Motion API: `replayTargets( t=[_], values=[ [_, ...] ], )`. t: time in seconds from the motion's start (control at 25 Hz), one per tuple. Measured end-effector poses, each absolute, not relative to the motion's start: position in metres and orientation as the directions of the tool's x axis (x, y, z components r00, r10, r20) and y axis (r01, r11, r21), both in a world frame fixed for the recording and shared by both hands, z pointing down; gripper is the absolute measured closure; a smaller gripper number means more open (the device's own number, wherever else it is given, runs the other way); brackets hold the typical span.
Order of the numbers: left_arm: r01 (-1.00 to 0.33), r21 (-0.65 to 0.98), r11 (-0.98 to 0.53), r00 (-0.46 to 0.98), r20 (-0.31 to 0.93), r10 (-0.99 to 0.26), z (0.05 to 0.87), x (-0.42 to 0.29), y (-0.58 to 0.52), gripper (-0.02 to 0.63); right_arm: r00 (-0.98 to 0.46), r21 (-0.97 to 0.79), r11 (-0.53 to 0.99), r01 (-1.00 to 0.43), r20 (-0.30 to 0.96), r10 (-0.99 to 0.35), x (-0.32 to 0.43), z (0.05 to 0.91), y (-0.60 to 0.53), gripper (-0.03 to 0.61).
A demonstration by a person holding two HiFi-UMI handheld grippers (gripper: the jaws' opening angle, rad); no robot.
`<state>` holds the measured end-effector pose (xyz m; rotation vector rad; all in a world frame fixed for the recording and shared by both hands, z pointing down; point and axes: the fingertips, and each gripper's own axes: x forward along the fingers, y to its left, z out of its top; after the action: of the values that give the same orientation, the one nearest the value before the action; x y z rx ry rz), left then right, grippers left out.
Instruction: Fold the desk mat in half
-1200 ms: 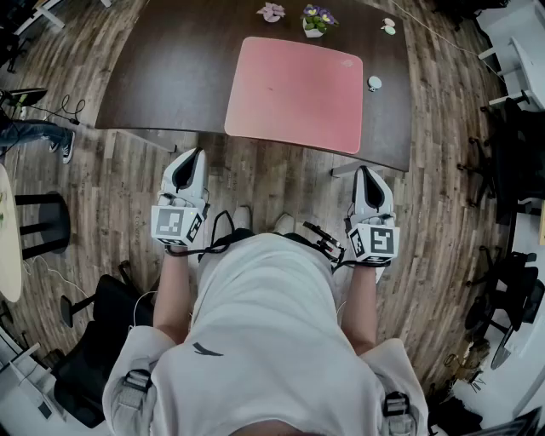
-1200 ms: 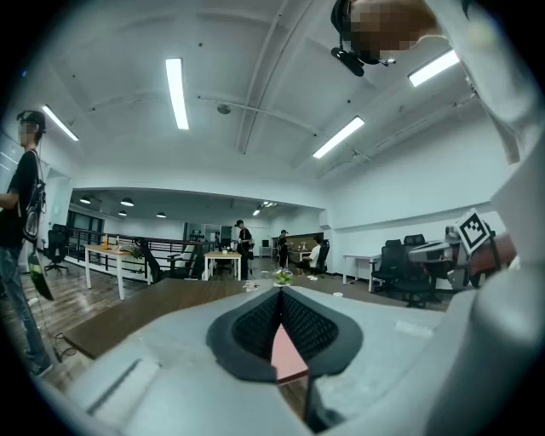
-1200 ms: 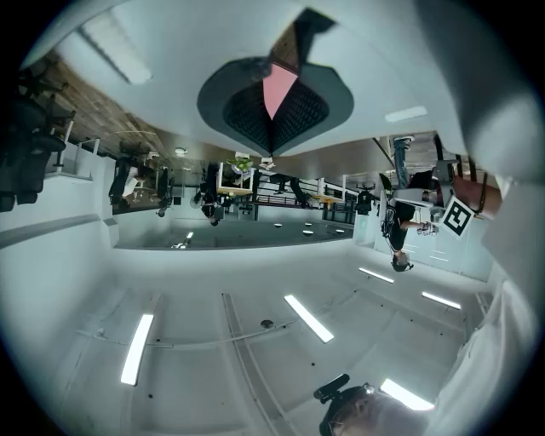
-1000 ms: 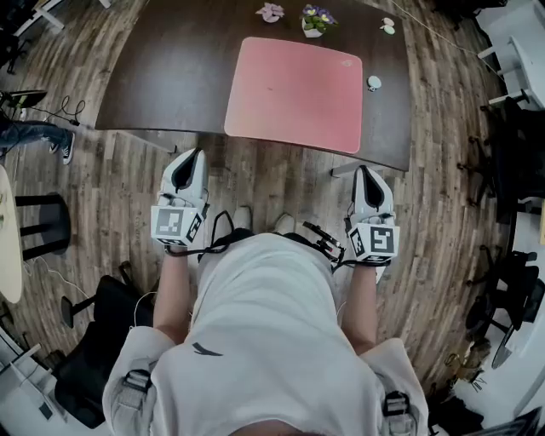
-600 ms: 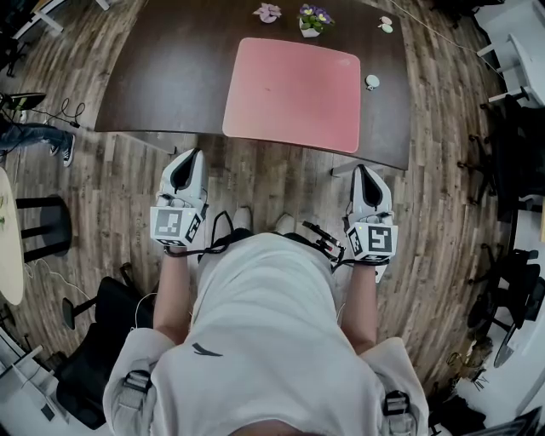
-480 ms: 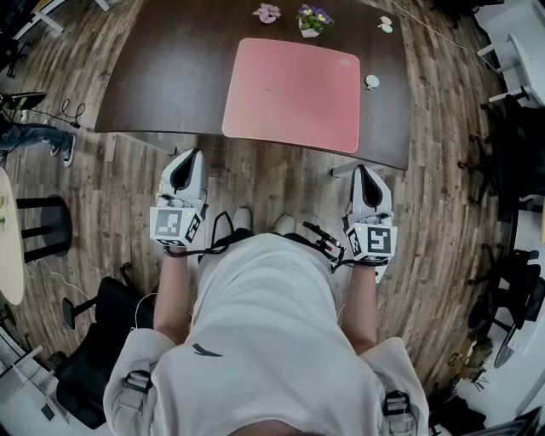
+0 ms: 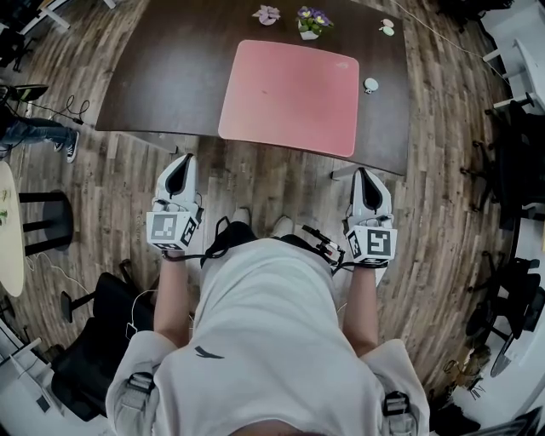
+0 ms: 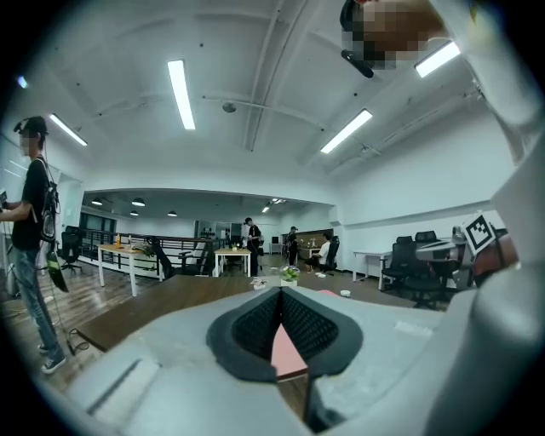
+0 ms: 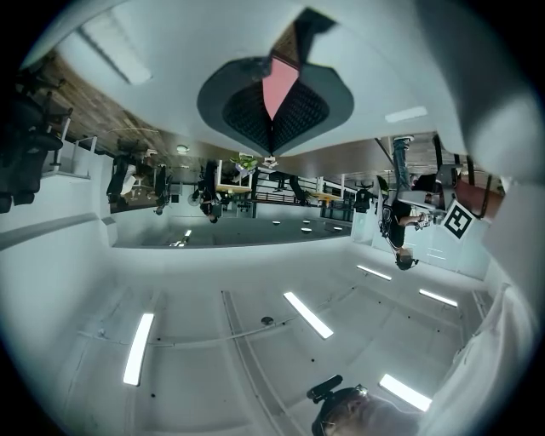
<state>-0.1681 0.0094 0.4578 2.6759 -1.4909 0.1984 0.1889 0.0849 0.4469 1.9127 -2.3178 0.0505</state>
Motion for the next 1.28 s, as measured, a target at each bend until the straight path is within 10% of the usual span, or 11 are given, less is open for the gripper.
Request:
replayTargets(
  t=[1.28],
  values=[
    [-0.808, 0.029, -0.588, 0.586, 0.141, -0.798, 0.461, -0.161, -0.104, 0.606, -0.008, 0.085, 0.029, -0.996, 0.231, -0.973, 0.225, 0.492, -0.006, 0.571]
  ],
)
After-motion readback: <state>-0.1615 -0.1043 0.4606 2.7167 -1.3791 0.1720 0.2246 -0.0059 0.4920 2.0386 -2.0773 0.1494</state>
